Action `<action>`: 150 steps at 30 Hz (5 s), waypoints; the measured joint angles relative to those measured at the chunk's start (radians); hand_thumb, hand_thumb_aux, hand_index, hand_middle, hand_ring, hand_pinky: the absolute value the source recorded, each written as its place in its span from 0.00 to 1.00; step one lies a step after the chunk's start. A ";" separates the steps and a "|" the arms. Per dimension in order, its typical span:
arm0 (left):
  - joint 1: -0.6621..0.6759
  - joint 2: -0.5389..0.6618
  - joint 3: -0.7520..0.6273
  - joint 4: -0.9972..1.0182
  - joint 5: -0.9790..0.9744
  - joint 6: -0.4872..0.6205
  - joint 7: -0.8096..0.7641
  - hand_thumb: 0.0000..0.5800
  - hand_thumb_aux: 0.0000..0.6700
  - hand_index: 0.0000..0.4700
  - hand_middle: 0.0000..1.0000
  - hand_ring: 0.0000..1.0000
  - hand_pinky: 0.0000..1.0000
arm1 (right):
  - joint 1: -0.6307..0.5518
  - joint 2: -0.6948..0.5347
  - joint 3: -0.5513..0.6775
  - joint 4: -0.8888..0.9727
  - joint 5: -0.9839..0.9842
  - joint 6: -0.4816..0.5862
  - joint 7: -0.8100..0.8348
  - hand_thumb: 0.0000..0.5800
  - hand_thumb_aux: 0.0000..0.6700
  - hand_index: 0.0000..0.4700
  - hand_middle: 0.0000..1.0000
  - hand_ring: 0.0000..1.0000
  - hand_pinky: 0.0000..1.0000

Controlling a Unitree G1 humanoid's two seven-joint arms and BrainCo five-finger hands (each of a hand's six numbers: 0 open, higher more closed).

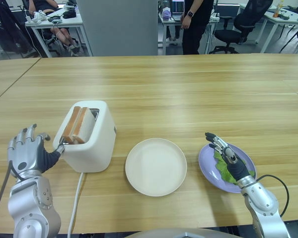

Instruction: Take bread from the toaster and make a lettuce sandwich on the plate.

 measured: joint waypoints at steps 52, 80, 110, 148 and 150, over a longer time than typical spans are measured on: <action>-0.053 0.039 -0.069 -0.042 0.064 0.038 -0.147 0.00 0.00 0.00 0.00 0.00 0.00 | -0.046 0.001 -0.032 0.054 0.002 0.001 0.003 0.00 0.00 0.00 0.00 0.00 0.00; -0.124 -0.007 -0.125 0.030 0.064 0.048 -0.093 0.21 0.11 0.11 0.03 0.03 0.03 | -0.048 -0.009 -0.054 0.066 0.017 -0.001 0.001 0.00 0.00 0.00 0.00 0.00 0.00; -0.131 -0.087 -0.219 -0.028 0.081 0.060 -0.130 0.83 0.59 0.58 0.07 0.07 0.07 | -0.062 -0.009 -0.074 0.086 0.018 -0.004 -0.002 0.00 0.00 0.00 0.00 0.00 0.00; -0.264 -0.113 -0.137 -0.159 0.066 0.088 -0.110 1.00 1.00 0.98 1.00 1.00 1.00 | -0.077 0.008 -0.087 0.119 0.018 -0.007 -0.002 0.00 0.00 0.00 0.00 0.00 0.00; -0.283 -0.136 -0.132 -0.158 0.033 0.080 -0.072 1.00 1.00 0.98 1.00 1.00 1.00 | -0.077 0.008 -0.087 0.122 0.018 -0.007 -0.002 0.00 0.00 0.00 0.00 0.00 0.00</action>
